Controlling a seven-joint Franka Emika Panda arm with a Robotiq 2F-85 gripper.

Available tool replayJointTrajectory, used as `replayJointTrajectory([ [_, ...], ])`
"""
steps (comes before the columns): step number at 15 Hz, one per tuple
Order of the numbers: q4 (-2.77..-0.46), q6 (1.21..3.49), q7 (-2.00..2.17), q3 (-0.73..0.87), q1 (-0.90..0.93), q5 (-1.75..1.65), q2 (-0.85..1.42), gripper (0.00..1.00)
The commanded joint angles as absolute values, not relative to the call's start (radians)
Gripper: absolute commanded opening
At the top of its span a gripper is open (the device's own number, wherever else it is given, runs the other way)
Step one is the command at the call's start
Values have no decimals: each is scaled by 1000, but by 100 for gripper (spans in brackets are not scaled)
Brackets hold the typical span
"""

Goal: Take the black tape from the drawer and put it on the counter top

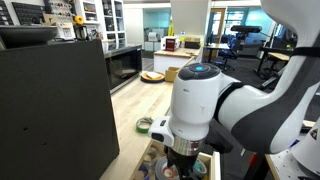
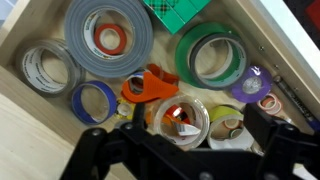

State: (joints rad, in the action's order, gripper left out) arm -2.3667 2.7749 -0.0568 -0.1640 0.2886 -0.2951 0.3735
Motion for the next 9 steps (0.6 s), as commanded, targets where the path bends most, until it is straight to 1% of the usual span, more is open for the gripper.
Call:
replayJointTrajectory([
  [1, -2331, 2805, -20, -144, 325, -310, 431, 100],
  [2, -2348, 2779, -60, -162, 303, -291, 405, 100],
  [7, -2332, 2783, -61, -160, 308, -290, 431, 100],
  [9, -2345, 2806, -24, -134, 334, -314, 434, 100],
])
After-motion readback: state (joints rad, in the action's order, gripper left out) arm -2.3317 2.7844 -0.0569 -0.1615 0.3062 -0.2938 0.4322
